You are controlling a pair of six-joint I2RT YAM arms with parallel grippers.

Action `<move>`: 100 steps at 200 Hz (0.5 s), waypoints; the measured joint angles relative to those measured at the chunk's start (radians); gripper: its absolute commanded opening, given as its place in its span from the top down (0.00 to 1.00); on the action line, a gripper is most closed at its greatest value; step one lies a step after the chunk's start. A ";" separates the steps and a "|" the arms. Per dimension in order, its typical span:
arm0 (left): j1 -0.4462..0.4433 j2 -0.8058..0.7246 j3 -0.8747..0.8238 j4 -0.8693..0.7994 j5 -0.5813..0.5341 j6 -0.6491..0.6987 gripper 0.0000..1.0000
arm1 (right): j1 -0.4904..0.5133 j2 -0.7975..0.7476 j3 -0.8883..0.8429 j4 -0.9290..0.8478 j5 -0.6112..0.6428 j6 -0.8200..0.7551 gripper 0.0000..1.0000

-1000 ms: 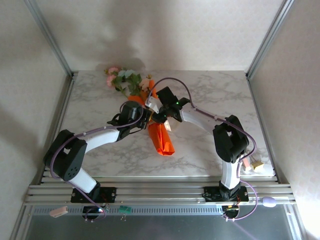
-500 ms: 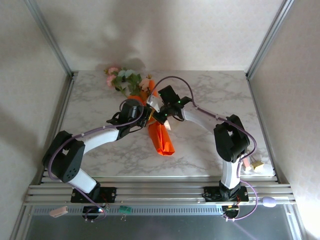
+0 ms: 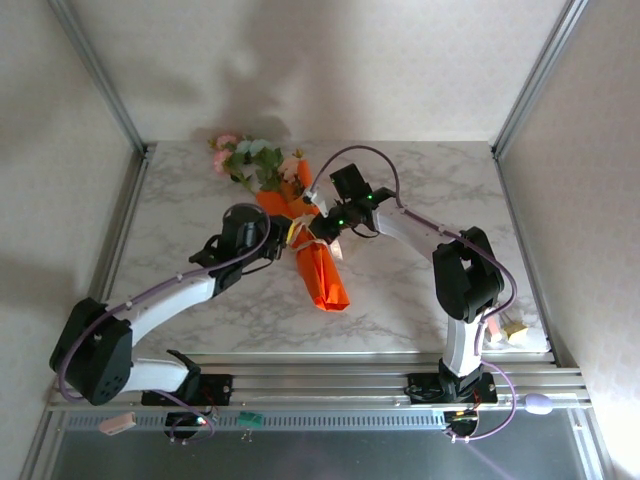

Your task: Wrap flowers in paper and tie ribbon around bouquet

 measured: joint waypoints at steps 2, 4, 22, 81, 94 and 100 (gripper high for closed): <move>-0.001 0.005 -0.007 0.006 0.007 -0.016 0.95 | -0.001 0.000 0.000 0.000 -0.003 0.003 1.00; -0.002 0.008 -0.011 0.010 0.011 -0.021 0.95 | -0.002 0.000 -0.002 0.000 -0.005 0.007 1.00; -0.018 0.075 -0.039 0.045 0.060 -0.111 0.94 | -0.011 0.000 -0.015 0.006 -0.027 0.029 1.00; -0.036 0.217 -0.084 0.266 0.104 -0.321 0.76 | -0.034 -0.008 -0.046 0.016 -0.055 0.082 1.00; -0.036 0.235 -0.084 0.296 0.103 -0.351 0.74 | -0.034 -0.008 -0.046 0.019 -0.056 0.090 1.00; -0.036 0.241 -0.084 0.306 0.103 -0.362 0.73 | -0.034 -0.009 -0.046 0.020 -0.057 0.090 1.00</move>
